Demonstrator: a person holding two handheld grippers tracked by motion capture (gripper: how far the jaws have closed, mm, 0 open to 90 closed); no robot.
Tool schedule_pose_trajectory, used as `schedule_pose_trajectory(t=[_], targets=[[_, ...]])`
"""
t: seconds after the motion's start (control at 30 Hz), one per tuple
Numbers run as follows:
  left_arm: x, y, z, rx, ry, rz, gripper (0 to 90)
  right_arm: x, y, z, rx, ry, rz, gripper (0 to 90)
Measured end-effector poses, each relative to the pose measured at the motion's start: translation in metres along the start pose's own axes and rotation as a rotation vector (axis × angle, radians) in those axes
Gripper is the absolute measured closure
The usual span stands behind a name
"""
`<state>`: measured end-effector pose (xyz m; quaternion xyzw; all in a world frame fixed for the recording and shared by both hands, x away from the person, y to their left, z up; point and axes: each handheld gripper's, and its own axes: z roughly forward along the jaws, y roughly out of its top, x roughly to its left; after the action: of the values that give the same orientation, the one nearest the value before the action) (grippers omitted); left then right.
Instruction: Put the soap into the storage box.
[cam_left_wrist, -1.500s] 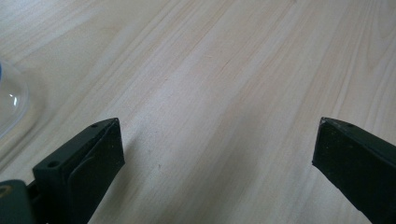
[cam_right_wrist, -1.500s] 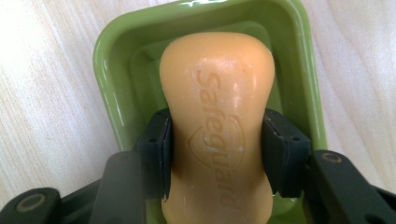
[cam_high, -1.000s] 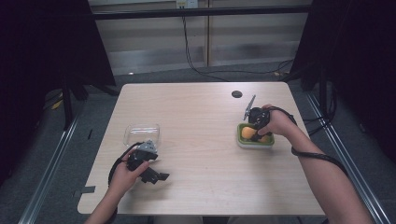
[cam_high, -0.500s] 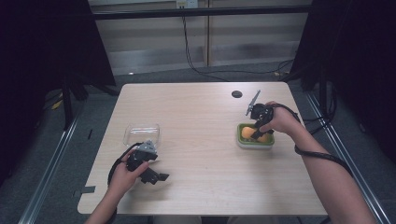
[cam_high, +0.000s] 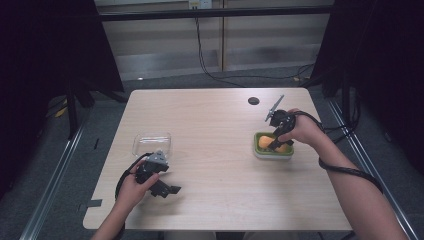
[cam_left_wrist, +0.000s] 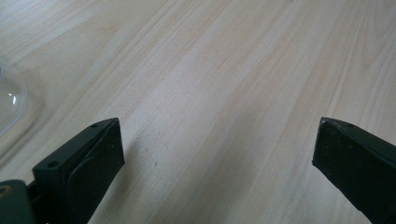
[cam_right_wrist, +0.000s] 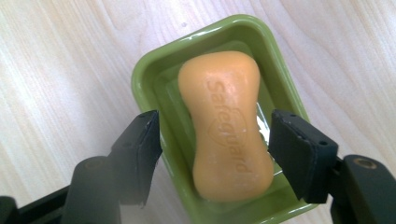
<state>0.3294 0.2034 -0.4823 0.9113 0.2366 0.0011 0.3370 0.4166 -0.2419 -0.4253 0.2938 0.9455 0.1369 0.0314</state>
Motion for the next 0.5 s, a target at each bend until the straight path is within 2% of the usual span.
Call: schedule_pose_trajectory(t=[0.1,0.13,0.2,0.37,0.4,0.5], targets=[[0.0,0.001,0.0,0.004,-0.002,-0.004,1.6,0.004,-0.001,-0.003,-0.011,0.007,0.04,29.3],[0.0,0.001,-0.001,0.013,-0.002,0.003,1.7,0.004,-0.001,-0.003,-0.018,0.006,0.044,29.2],[-0.002,0.001,0.001,-0.01,-0.005,-0.01,1.7,0.005,-0.002,-0.004,-0.021,0.008,0.037,28.5],[-0.001,0.001,0.001,-0.004,-0.008,-0.002,1.6,0.008,-0.003,-0.008,-0.036,0.008,0.068,26.2],[-0.001,0.001,0.001,-0.004,-0.008,-0.011,1.6,0.009,-0.004,-0.009,-0.042,0.01,0.077,25.9],[-0.002,0.001,0.001,-0.01,-0.009,-0.012,1.6,0.012,-0.005,-0.01,-0.049,0.011,0.076,25.4]])
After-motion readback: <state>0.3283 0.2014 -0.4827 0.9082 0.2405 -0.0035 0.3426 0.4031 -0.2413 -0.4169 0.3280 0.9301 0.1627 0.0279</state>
